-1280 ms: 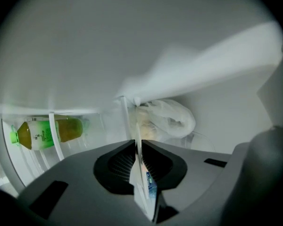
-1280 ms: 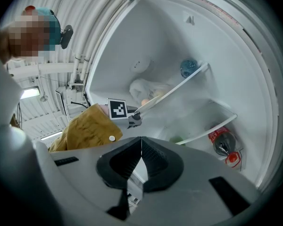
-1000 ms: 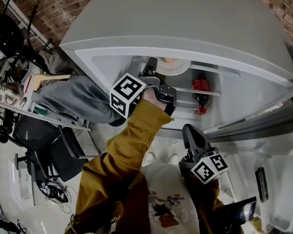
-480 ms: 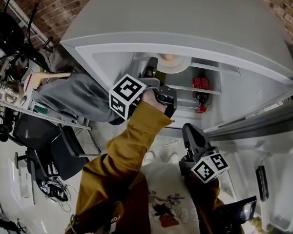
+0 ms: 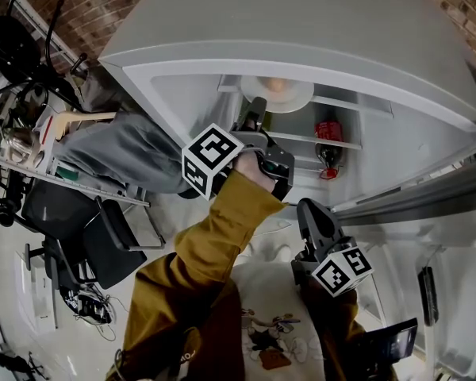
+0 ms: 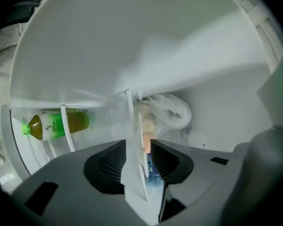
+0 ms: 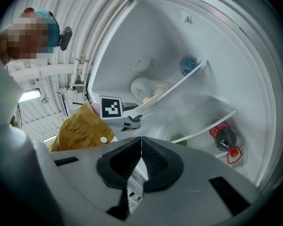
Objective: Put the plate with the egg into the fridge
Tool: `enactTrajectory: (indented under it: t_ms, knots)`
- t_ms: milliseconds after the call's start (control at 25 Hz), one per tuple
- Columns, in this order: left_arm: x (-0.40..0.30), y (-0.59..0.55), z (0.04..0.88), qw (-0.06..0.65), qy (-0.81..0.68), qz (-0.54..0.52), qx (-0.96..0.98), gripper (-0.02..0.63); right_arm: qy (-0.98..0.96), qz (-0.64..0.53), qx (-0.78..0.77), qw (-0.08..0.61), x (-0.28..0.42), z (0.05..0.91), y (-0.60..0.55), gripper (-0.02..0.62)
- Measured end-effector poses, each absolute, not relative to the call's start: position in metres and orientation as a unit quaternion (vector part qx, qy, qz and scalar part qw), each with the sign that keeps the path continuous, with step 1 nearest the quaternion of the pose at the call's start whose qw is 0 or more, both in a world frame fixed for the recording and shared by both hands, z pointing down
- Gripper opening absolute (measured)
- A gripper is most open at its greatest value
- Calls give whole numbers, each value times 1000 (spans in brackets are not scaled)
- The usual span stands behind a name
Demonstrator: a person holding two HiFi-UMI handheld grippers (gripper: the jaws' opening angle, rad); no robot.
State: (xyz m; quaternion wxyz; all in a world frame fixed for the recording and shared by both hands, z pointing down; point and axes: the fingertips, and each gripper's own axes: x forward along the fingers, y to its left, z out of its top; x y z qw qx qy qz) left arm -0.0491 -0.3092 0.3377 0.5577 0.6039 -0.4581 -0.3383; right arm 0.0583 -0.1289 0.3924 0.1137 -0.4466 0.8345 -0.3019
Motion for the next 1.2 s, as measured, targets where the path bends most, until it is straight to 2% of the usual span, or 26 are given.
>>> enactTrajectory:
  t_ms: [480, 640, 1200]
  knots:
    - [-28, -304, 342, 590, -433, -326, 598, 139, 831, -302, -453, 116, 63, 390, -129, 6]
    - [-27, -306, 337, 583, -428, -331, 606, 26, 829, -303, -455, 120, 65, 391, -129, 6]
    - [-28, -315, 331, 585, -421, -343, 603, 20, 829, -303, -455, 118, 66, 391, -131, 6]
